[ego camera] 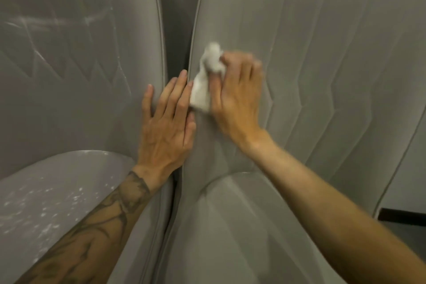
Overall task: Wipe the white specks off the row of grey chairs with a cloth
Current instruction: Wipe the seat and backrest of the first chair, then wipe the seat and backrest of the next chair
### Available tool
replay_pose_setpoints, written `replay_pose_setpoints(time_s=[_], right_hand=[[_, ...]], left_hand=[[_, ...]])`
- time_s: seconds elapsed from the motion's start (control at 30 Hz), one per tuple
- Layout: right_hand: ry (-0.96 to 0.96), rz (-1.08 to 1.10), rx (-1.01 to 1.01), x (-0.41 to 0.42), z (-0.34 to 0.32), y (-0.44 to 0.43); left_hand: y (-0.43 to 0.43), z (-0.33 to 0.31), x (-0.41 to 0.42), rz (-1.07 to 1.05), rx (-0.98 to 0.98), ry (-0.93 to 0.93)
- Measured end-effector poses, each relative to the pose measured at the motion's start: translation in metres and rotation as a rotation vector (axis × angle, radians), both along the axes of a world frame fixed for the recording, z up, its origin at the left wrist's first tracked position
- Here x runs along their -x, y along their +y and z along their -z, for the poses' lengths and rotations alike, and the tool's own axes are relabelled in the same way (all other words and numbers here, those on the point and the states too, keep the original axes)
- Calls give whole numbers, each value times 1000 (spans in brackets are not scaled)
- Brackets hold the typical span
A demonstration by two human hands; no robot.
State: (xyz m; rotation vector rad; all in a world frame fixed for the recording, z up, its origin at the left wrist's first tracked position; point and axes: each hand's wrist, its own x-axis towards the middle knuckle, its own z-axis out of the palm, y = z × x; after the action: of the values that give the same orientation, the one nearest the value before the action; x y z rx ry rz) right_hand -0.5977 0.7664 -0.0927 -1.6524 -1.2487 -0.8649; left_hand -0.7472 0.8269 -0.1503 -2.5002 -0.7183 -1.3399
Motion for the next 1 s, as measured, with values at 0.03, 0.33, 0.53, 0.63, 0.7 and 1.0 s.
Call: replay_pose_setpoints(time_s=[0.03, 0.33, 0.53, 0.63, 0.7, 1.0], right_hand=[[29, -47, 77, 9, 26, -11], [140, -332, 573, 62, 125, -90], [303, -438, 792, 111, 142, -123], [349, -383, 721, 157, 132, -119], [292, -344, 741, 191, 127, -116], [140, -147, 831, 297, 154, -118]], left_hand=[[-2, 1, 3, 15, 30, 2], [-52, 63, 68, 14, 122, 247], [-94, 74, 143, -34, 333, 388], [-100, 60, 193, -163, 464, 414], [-100, 52, 227, -241, 559, 448], [-55, 58, 381, -266, 555, 469]])
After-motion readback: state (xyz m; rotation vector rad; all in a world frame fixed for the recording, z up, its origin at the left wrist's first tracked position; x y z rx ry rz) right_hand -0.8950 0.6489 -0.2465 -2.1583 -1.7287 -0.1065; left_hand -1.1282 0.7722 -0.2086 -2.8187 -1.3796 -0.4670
